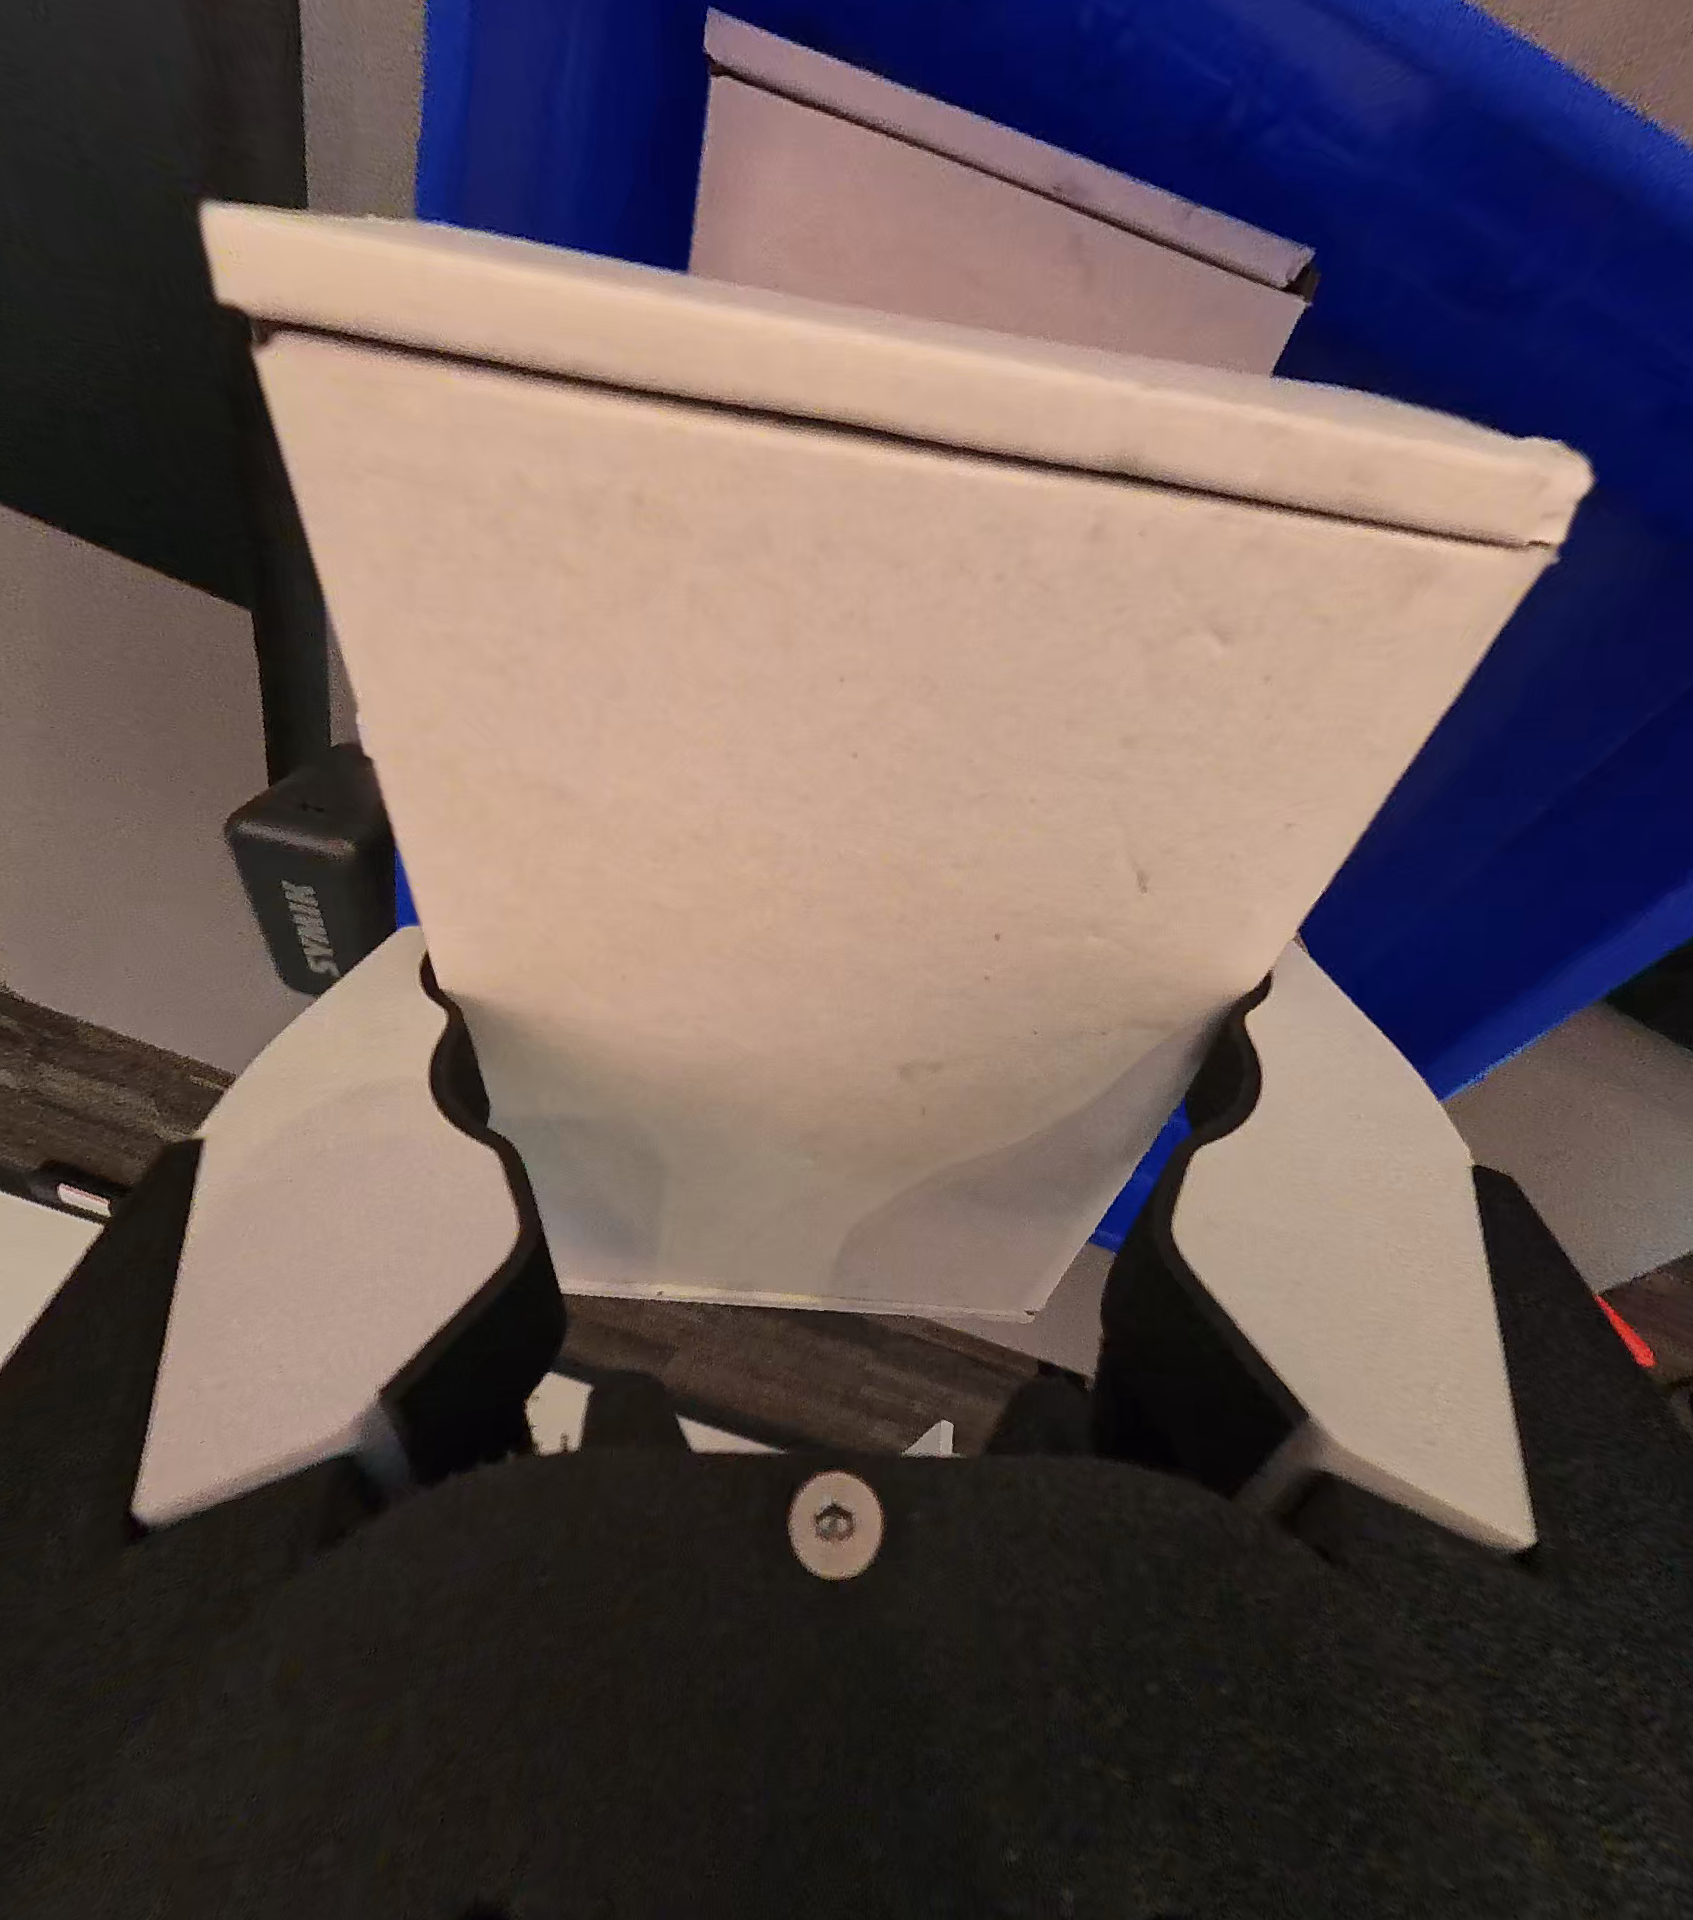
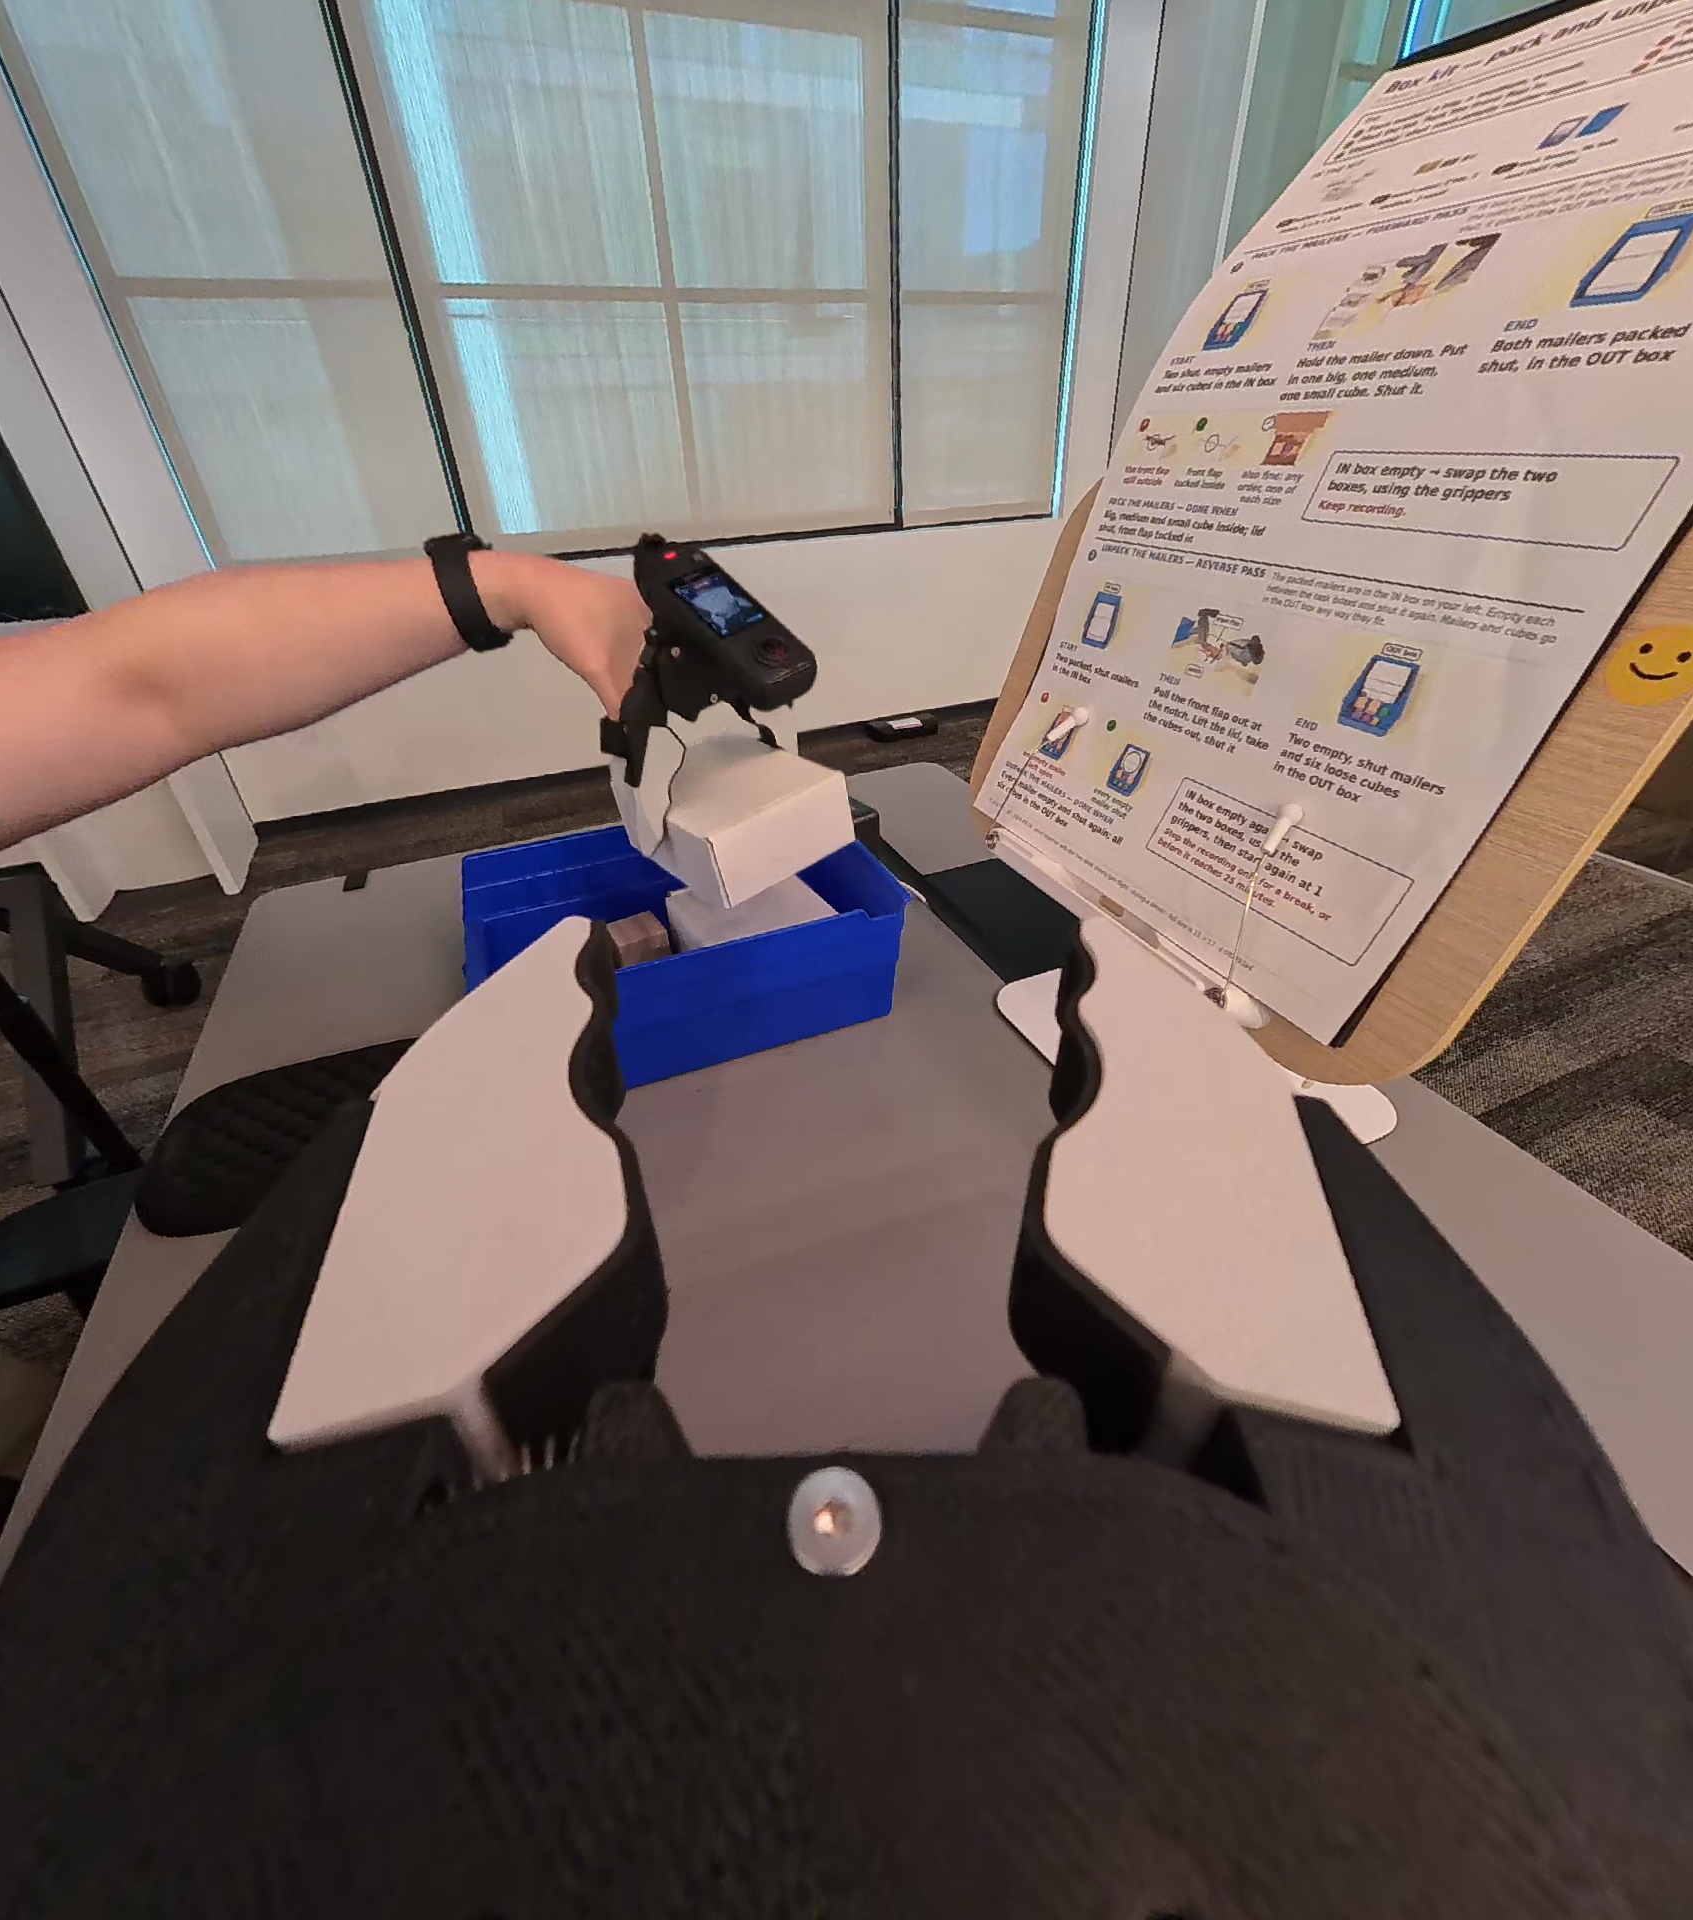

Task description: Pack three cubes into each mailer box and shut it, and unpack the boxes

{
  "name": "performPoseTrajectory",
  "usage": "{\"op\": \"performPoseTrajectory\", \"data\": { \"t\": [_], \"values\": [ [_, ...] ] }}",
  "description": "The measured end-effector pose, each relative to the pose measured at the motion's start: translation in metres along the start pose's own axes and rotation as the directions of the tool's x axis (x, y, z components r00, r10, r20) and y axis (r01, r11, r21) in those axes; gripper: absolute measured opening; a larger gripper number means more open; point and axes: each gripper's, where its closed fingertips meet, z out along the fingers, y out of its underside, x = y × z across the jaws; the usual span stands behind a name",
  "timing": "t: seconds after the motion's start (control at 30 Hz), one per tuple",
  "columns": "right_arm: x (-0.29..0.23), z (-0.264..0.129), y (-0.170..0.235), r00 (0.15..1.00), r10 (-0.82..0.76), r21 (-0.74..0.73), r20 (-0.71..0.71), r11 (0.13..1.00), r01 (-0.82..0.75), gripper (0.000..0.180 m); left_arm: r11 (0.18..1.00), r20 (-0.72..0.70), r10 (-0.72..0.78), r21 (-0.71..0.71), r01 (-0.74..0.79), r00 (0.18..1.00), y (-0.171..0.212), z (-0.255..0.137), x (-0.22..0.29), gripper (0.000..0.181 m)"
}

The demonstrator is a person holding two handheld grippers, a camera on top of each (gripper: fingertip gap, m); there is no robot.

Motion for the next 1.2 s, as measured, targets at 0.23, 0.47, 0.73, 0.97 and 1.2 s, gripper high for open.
{"op": "performPoseTrajectory", "data": {
  "t": [0.23,0.47,0.73,0.97,1.2],
  "values": [
    [-0.002,-0.003,-0.001,1.000,-0.003,0.002,0.010,1.000,0.003,0.082,1.000,0.037,0.017,-0.013,-0.016,0.999,-0.006,-0.027,0.001,0.133],
    [-0.005,-0.008,-0.001,1.000,-0.013,-0.003,0.011,1.000,0.014,0.083,0.996,0.082,0.085,-0.045,-0.081,0.993,-0.037,-0.055,0.012,0.133],
    [-0.009,-0.024,-0.008,0.999,-0.033,0.019,0.010,0.999,0.032,0.082,0.980,0.091,0.198,-0.015,-0.198,0.976,-0.112,-0.078,0.051,0.133],
    [-0.010,-0.041,-0.004,0.997,-0.065,-0.027,-0.037,0.998,0.064,0.083,0.947,0.008,0.307,0.101,-0.306,0.952,-0.195,-0.060,0.118,0.133],
    [-0.010,-0.045,0.011,0.995,-0.085,-0.117,-0.052,0.990,0.078,0.082,0.939,-0.126,0.342,0.079,-0.335,0.931,-0.225,0.005,0.173,0.133]
  ]
}}
